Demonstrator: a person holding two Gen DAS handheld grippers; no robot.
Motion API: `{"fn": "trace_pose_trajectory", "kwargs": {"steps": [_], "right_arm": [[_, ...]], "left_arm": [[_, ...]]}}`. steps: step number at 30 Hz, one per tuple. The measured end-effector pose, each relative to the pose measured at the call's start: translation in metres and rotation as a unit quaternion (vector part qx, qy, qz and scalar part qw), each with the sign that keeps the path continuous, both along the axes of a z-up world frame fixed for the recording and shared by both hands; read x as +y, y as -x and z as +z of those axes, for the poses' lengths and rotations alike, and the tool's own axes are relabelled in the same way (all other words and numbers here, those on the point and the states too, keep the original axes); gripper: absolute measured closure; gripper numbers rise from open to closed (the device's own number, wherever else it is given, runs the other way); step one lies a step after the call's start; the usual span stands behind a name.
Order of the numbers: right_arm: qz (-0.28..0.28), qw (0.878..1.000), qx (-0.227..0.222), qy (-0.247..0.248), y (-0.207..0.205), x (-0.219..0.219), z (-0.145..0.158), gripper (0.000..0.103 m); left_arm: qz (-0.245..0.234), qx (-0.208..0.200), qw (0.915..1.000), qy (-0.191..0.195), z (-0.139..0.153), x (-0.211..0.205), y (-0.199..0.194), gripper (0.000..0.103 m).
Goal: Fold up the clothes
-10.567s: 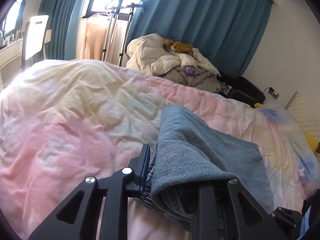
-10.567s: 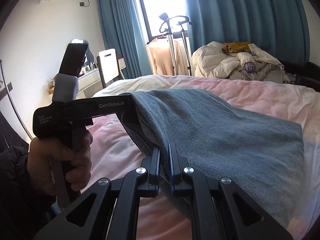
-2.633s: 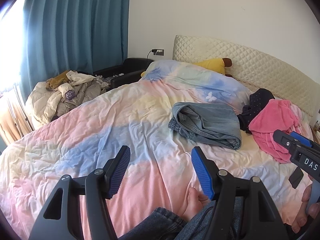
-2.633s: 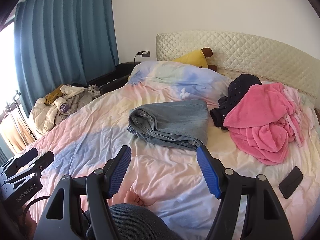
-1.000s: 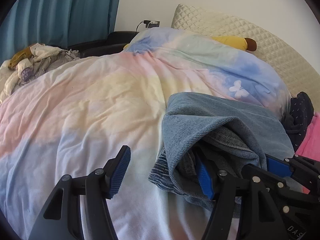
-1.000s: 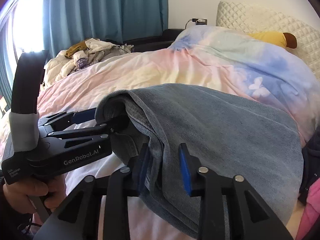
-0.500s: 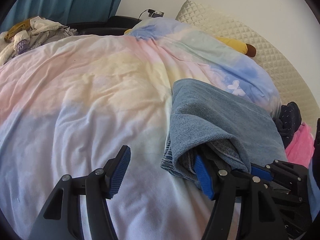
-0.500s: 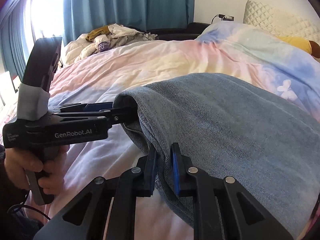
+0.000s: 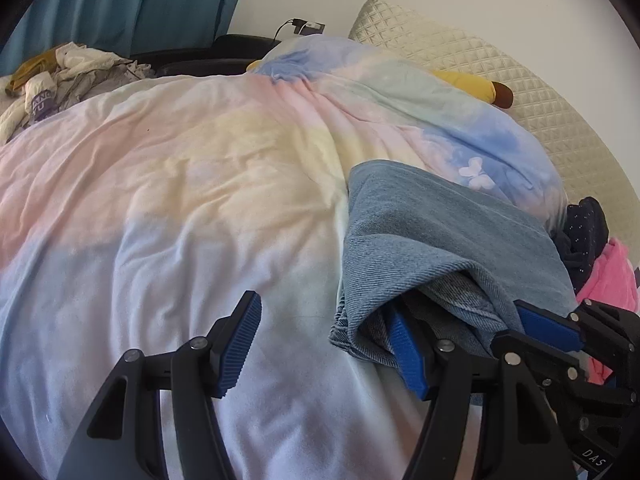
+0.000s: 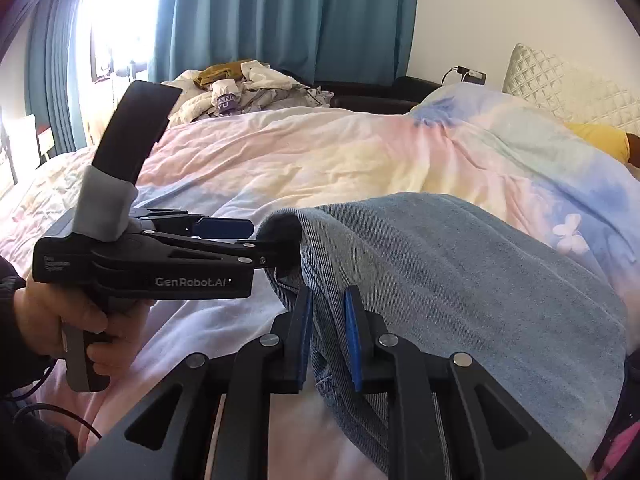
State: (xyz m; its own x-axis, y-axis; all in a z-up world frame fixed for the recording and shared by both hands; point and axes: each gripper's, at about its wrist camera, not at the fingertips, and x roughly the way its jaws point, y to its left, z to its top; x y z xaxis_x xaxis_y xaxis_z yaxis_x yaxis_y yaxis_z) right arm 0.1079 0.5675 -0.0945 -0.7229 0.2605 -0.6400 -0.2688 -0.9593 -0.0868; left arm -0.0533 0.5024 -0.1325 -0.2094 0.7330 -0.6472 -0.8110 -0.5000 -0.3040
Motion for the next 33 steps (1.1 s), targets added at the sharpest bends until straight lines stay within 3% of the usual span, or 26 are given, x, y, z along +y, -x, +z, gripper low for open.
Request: {"fn": "trace_pose_trajectory", "kwargs": {"steps": [9,11,19,25,33], "right_arm": [[0.002,1.000,-0.025,-0.006,0.023,0.004,-0.006,0.081],[-0.006,1.000,-0.015,-0.004,0.021,0.006,-0.001,0.090],[-0.016,0.998,0.033,0.048,0.003,0.025,0.037,0.092],[-0.010,0.997,0.048,0.051,-0.005,0.024,0.053,0.092],[-0.014,0.995,0.060,0.079,-0.014,0.028,0.058,0.092]], "left_arm": [[-0.027,0.019,0.9992,-0.023,0.009,-0.007,-0.008,0.037],[-0.031,0.024,0.9987,-0.033,0.015,-0.008,-0.010,0.037],[-0.079,0.072,0.9933,-0.046,0.034,0.006,-0.035,0.037],[-0.040,0.115,0.9925,-0.012,0.041,0.031,-0.039,0.037],[0.018,0.156,0.9875,-0.006,0.040,0.034,-0.039,0.037]]}}
